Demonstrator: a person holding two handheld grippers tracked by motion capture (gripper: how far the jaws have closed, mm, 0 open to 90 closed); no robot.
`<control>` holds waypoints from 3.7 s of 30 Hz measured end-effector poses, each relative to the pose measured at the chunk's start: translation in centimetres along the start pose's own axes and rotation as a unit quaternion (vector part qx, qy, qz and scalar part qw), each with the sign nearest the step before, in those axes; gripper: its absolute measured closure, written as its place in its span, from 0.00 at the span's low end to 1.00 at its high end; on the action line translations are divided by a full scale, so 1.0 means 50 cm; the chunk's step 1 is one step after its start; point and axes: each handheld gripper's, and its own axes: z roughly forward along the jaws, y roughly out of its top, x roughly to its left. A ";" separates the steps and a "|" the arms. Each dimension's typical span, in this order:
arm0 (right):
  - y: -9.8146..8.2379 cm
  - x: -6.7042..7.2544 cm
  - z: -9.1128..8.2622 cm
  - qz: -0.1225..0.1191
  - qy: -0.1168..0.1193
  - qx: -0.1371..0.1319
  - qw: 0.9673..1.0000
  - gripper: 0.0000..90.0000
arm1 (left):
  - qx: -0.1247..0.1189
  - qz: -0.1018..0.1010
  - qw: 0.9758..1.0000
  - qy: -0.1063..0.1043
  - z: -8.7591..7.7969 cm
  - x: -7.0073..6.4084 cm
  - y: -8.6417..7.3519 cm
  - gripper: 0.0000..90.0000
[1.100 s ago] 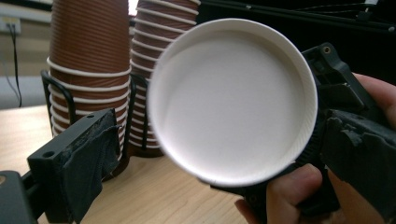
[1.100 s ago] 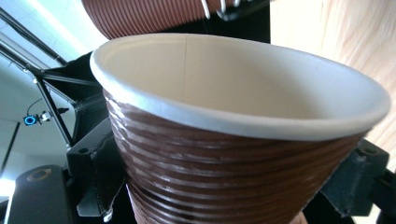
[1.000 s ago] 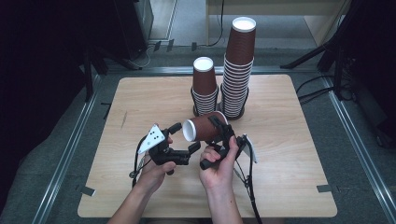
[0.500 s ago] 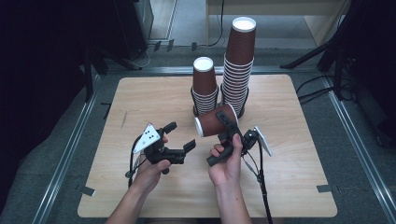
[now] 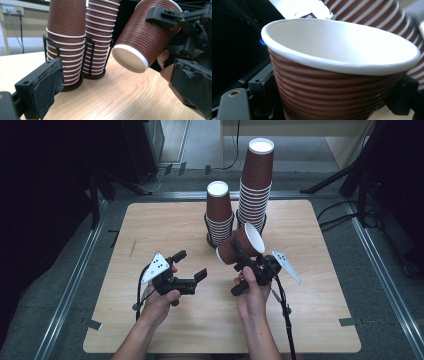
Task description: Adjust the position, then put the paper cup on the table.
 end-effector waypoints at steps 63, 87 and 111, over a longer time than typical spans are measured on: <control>0.045 -0.227 0.059 -0.369 -0.191 0.018 0.910 0.15 | 0.057 -0.015 0.989 0.137 -0.121 0.117 -0.064 0.00; 0.026 -0.280 0.068 -0.371 -0.222 0.051 0.900 0.15 | 0.100 -0.054 0.972 0.207 -0.186 0.173 -0.102 0.00; 0.047 -0.278 0.008 -0.313 -0.204 0.136 0.917 0.00 | 0.108 -0.069 0.970 0.206 -0.178 0.177 -0.100 0.00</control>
